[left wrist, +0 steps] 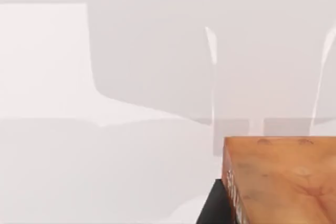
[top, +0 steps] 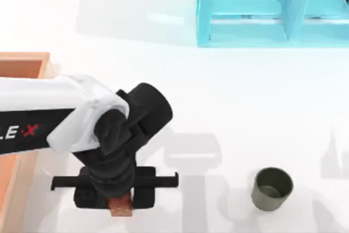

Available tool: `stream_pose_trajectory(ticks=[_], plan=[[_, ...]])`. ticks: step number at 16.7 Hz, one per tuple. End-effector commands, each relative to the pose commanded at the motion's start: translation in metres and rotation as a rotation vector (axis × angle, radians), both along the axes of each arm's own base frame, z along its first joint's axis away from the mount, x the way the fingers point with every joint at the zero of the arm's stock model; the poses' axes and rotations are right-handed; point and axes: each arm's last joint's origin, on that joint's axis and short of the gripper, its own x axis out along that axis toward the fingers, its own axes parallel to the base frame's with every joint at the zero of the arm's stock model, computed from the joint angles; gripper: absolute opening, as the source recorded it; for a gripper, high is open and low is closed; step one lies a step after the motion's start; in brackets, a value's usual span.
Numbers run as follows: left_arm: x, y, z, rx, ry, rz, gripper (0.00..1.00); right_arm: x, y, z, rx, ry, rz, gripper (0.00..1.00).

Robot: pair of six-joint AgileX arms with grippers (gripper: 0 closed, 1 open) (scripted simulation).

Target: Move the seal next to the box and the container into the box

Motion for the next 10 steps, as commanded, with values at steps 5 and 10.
stream_pose_trajectory(ticks=[5, 10], plan=[[-0.003, 0.057, 0.056, 0.017, 0.021, 0.001, 0.0, 0.0, 0.0, 0.0, 0.0, 0.0, 0.0, 1.0], [-0.007, 0.083, 0.08, 0.009, 0.009, 0.001, 0.0, 0.0, 0.0, 0.0, 0.0, 0.0, 0.0, 1.0]])
